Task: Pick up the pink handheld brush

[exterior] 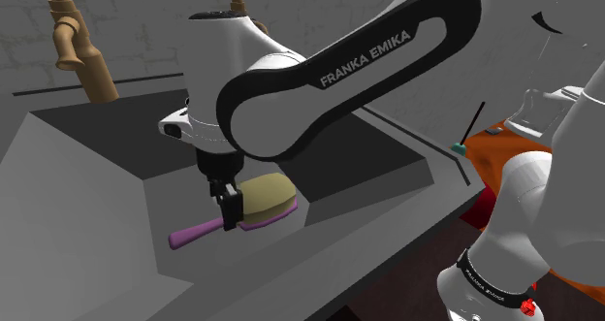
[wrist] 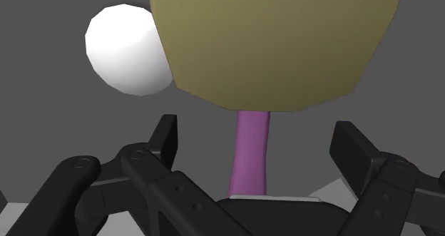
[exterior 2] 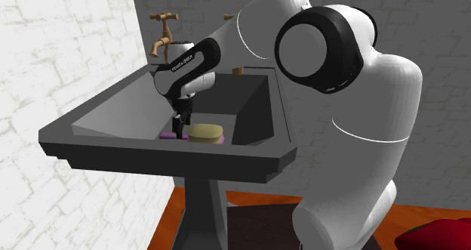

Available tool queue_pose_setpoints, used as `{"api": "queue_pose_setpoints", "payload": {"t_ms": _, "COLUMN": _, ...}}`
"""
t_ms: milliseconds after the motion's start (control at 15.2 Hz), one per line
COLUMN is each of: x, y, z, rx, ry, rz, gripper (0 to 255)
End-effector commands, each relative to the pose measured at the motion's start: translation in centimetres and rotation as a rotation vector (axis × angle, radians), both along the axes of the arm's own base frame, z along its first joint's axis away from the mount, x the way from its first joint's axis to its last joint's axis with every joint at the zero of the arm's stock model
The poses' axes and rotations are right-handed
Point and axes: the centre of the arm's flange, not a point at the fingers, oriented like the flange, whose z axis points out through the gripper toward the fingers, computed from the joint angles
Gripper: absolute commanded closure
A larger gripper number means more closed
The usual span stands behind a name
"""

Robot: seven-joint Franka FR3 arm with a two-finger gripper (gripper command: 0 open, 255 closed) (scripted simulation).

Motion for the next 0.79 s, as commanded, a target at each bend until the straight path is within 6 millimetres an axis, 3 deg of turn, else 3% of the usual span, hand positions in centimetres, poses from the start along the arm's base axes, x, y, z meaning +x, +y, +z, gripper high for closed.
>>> {"api": "queue_pose_setpoints", "payload": {"t_ms": 0, "x": -0.15, "y": -0.01, "z": -1.05, "rx": 0.0, "ry": 0.0, "rz": 0.001, "gripper": 0}}
{"api": "queue_pose_setpoints", "payload": {"t_ms": 264, "x": -0.15, "y": -0.01, "z": -1.88, "rx": 0.0, "ry": 0.0, "rz": 0.001, "gripper": 0}}
{"api": "queue_pose_setpoints", "payload": {"t_ms": 330, "x": -0.12, "y": -0.04, "z": -1.89, "rx": 0.0, "ry": 0.0, "rz": 0.001, "gripper": 255}}
{"api": "queue_pose_setpoints", "payload": {"t_ms": 726, "x": -0.11, "y": -0.05, "z": -1.87, "rx": 0.0, "ry": 0.0, "rz": 0.001, "gripper": 255}}
